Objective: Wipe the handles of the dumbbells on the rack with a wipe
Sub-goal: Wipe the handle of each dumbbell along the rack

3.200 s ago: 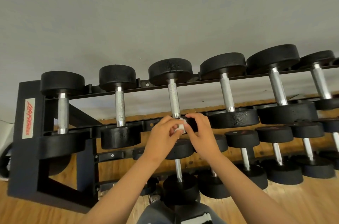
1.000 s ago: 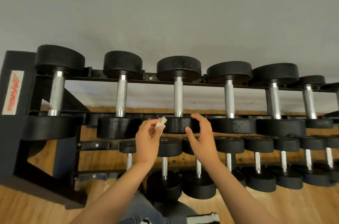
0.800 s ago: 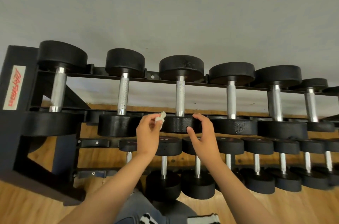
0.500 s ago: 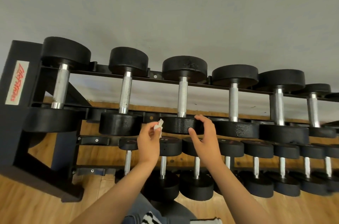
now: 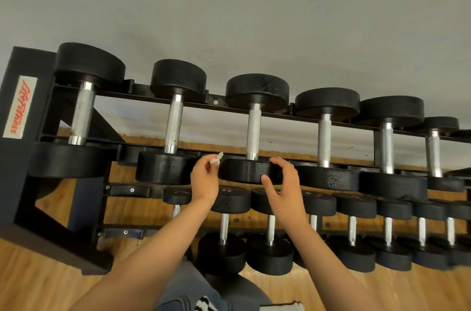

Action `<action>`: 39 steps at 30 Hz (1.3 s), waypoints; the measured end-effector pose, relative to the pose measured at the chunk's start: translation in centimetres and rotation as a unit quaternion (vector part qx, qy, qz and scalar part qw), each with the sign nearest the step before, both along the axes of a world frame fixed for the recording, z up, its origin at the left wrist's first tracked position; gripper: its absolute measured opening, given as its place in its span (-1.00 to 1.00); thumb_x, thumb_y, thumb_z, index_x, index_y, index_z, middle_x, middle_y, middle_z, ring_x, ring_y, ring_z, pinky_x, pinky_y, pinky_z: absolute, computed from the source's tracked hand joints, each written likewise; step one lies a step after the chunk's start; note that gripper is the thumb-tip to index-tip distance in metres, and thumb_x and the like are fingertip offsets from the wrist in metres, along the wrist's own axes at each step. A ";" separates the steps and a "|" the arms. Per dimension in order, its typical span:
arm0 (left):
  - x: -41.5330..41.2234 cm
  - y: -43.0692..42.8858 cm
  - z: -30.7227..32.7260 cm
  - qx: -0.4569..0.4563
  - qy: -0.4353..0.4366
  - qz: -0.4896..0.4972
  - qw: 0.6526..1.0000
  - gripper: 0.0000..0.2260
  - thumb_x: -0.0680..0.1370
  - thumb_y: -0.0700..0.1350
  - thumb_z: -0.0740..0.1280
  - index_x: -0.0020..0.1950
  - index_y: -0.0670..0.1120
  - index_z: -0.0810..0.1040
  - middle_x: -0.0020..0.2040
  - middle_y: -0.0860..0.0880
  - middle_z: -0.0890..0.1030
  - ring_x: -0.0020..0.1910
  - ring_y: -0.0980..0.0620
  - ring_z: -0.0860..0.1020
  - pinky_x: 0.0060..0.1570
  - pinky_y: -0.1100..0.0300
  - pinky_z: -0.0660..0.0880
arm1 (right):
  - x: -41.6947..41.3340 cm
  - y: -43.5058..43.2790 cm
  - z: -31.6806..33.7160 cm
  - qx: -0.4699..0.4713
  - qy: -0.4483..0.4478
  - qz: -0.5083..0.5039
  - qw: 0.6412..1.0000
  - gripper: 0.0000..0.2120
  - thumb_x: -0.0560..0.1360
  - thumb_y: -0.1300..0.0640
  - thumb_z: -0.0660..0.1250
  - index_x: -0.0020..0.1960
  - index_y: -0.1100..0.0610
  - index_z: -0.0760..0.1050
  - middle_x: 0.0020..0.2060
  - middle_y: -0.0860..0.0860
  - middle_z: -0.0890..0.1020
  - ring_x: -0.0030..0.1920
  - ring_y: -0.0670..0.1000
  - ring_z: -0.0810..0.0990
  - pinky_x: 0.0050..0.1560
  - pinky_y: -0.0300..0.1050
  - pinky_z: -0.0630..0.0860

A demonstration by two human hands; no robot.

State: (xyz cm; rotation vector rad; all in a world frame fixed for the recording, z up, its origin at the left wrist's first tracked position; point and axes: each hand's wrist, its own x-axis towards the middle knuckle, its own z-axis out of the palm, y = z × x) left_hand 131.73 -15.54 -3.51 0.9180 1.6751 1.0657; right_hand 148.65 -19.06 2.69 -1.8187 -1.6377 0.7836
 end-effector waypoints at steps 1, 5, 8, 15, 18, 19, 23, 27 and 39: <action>0.1 0.4 0.0 -0.008 0.000 -0.003 1.000 -0.79 0.63 -0.19 0.22 0.23 -0.15 0.55 0.13 -0.08 0.60 0.10 0.06 0.52 0.09 0.24 0.40 | 0.0 0.0 0.0 0.001 -0.001 0.000 1.000 -0.58 0.56 0.11 0.32 0.38 0.00 0.32 0.29 -0.14 0.38 0.35 -0.13 0.33 0.38 -0.16 0.29; 0.2 0.0 -0.8 -0.032 -0.008 -0.017 0.999 -0.77 0.65 -0.18 0.19 0.28 -0.13 0.51 0.19 -0.08 0.57 0.20 0.00 0.51 0.17 0.20 0.39 | -0.1 0.0 0.0 0.003 -0.002 -0.005 1.000 -0.58 0.56 0.14 0.32 0.38 0.02 0.33 0.30 -0.08 0.40 0.34 -0.13 0.33 0.37 -0.18 0.29; 0.6 -0.5 -0.8 -0.055 -0.006 0.002 0.998 -0.74 0.66 -0.20 0.17 0.32 -0.15 0.49 0.23 -0.10 0.51 0.24 -0.02 0.47 0.20 0.20 0.35 | -0.3 0.0 0.0 0.004 0.002 -0.009 1.000 -0.59 0.55 0.15 0.32 0.37 0.02 0.33 0.31 -0.08 0.39 0.34 -0.14 0.32 0.36 -0.21 0.27; 0.6 1.1 -0.6 -0.103 -0.063 -0.019 0.992 -0.71 0.67 -0.23 0.10 0.34 -0.12 0.49 0.24 -0.08 0.53 0.27 -0.03 0.46 0.21 0.18 0.36 | -0.4 0.0 -0.1 0.003 0.002 -0.010 1.000 -0.59 0.56 0.15 0.32 0.36 0.00 0.32 0.28 -0.15 0.36 0.33 -0.19 0.29 0.35 -0.24 0.24; 0.3 1.1 -0.9 -0.119 -0.084 -0.033 0.989 -0.70 0.69 -0.17 0.09 0.36 -0.08 0.49 0.29 -0.08 0.54 0.31 -0.07 0.46 0.32 0.05 0.41 | -0.5 0.0 -0.2 0.005 0.003 -0.015 1.000 -0.59 0.56 0.15 0.32 0.36 -0.01 0.32 0.29 -0.14 0.36 0.33 -0.19 0.29 0.35 -0.24 0.23; 0.3 1.1 -0.9 -0.122 -0.090 -0.032 0.988 -0.69 0.69 -0.16 0.09 0.37 -0.07 0.49 0.32 -0.08 0.52 0.34 -0.07 0.44 0.35 0.00 0.39 | -0.5 0.0 -0.2 0.004 0.004 -0.016 1.000 -0.59 0.56 0.15 0.32 0.36 -0.01 0.31 0.30 -0.13 0.36 0.33 -0.18 0.29 0.35 -0.24 0.24; 0.3 0.4 -0.4 -0.124 -0.111 -0.014 0.986 -0.69 0.69 -0.17 0.09 0.40 -0.09 0.45 0.24 0.03 0.46 0.28 0.08 0.38 0.33 0.12 0.33 | -0.5 0.0 -0.2 0.000 0.005 -0.017 1.000 -0.59 0.56 0.15 0.32 0.36 -0.04 0.31 0.30 -0.14 0.36 0.34 -0.18 0.30 0.34 -0.25 0.24; 0.4 -0.5 -0.5 -0.105 -0.123 0.008 0.987 -0.71 0.67 -0.19 0.13 0.34 -0.08 0.50 0.14 0.05 0.48 0.17 0.09 0.41 0.19 0.17 0.36 | -0.5 0.0 -0.2 -0.001 0.004 -0.015 1.000 -0.59 0.55 0.14 0.32 0.34 -0.09 0.28 0.30 -0.15 0.35 0.34 -0.18 0.29 0.34 -0.23 0.24; 0.9 -0.3 -0.2 -0.108 -0.137 0.076 0.982 -0.74 0.65 -0.22 0.18 0.28 -0.10 0.55 0.11 0.04 0.51 0.17 0.03 0.46 0.24 0.11 0.41 | -0.3 -0.1 -0.2 0.004 0.014 -0.006 1.000 -0.59 0.56 0.12 0.31 0.37 -0.03 0.30 0.29 -0.15 0.35 0.35 -0.16 0.31 0.37 -0.18 0.27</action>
